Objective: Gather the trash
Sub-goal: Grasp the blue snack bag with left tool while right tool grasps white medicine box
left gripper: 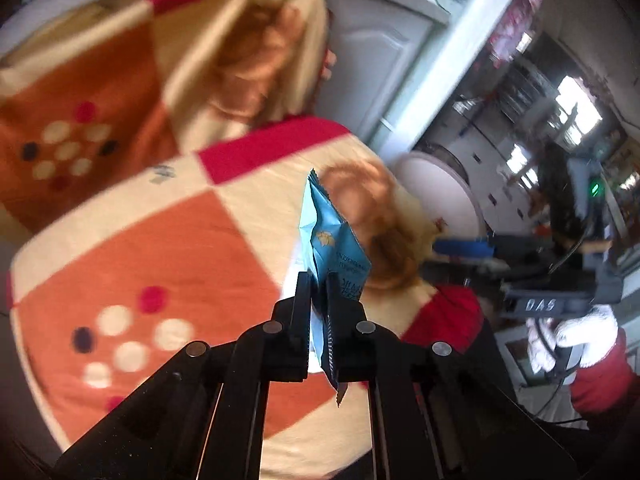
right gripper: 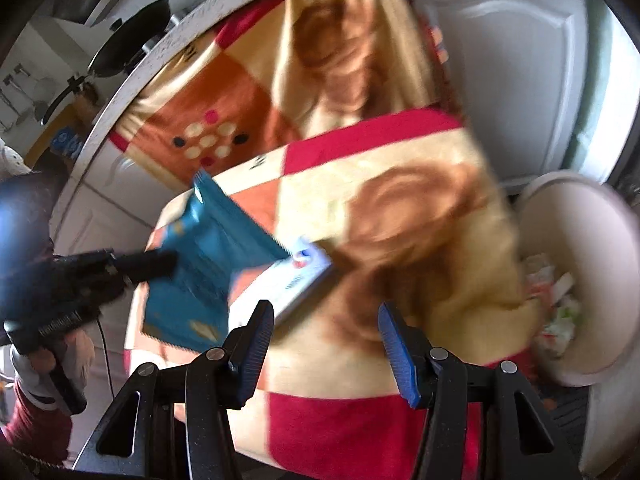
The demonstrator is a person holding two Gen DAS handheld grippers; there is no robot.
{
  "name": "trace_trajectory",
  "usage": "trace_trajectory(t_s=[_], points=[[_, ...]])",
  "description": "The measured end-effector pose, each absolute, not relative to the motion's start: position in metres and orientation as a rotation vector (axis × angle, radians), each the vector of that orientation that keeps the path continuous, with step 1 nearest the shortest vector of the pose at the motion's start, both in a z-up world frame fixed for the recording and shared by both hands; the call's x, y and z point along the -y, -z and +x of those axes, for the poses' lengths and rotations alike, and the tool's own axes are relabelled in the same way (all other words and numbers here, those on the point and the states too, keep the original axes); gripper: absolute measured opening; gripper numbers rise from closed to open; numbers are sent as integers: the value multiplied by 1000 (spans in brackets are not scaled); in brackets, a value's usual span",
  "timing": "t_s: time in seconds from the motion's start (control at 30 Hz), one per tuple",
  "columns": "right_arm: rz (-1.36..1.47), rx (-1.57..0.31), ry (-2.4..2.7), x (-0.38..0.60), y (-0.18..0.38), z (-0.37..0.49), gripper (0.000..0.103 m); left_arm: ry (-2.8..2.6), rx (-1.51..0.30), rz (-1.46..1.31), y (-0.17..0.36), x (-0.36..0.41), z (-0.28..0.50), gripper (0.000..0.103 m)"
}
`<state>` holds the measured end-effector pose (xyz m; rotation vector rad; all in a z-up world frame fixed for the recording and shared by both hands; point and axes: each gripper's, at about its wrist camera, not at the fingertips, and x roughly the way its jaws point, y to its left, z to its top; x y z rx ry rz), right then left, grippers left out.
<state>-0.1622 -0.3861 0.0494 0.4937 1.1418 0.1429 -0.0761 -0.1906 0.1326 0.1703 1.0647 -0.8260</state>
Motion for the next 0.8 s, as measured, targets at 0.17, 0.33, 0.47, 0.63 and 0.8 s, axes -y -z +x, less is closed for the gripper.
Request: trace_trajectory(t_s=[0.17, 0.33, 0.47, 0.63, 0.8], points=[[560, -1218, -168, 348, -15, -136, 64, 713, -1060, 146, -127, 143, -59, 4], [535, -1282, -110, 316, 11, -100, 67, 604, -1097, 144, -100, 107, -53, 4], [421, -1308, -72, 293, 18, -80, 67, 588, -1124, 137, -82, 103, -53, 4], [286, -1334, -86, 282, 17, -73, 66, 559, -1130, 157, -66, 116, -49, 19], [266, -1329, -131, 296, 15, -87, 54, 552, -1149, 115, -57, 119, -42, 37]])
